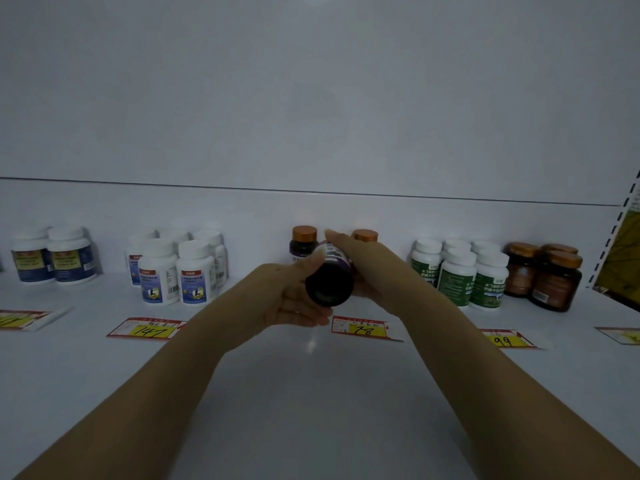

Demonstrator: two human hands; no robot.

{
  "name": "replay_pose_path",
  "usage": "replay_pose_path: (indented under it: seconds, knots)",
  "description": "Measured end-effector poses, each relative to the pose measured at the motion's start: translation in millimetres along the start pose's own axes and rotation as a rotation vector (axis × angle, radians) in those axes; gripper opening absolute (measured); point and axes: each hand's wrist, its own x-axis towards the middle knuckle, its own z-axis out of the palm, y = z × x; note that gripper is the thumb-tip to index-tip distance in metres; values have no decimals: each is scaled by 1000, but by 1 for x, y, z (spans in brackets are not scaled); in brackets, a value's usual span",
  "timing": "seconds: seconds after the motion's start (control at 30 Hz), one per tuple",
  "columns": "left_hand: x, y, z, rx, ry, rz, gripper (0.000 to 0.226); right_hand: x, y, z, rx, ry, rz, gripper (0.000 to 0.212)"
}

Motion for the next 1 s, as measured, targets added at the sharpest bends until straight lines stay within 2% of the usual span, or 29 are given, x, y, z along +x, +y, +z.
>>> replay_pose_path:
  seconds: [0.13, 0.37, 0.47, 0.57, 0.63, 0.77, 1.0]
  knots:
    - [-1, 0, -2, -34, -33, -57, 69, -7, 1, -3, 53, -37, 53, 44]
    - [0, -1, -3, -14, -12, -54, 58, -6, -5, 0, 68, -5, 40, 45]
    - [3, -4, -8, 10, 12, -47, 48, -2, -8, -3, -40, 37, -132, 40]
    - [6, -7, -12, 109, 81, 2, 39, -5, -11, -7, -49, -80, -318, 33]
    - [5, -7, -11, 238, 135, 41, 42, -7, -13, -7, -206, -97, -420, 36]
    - [3, -12, -9, 385, 175, 79, 42, -10, -15, -6, -533, -15, -556, 33]
    - [10, -20, -13, 514, 104, 102, 33, -12, -23, -11, -863, 64, -561, 35]
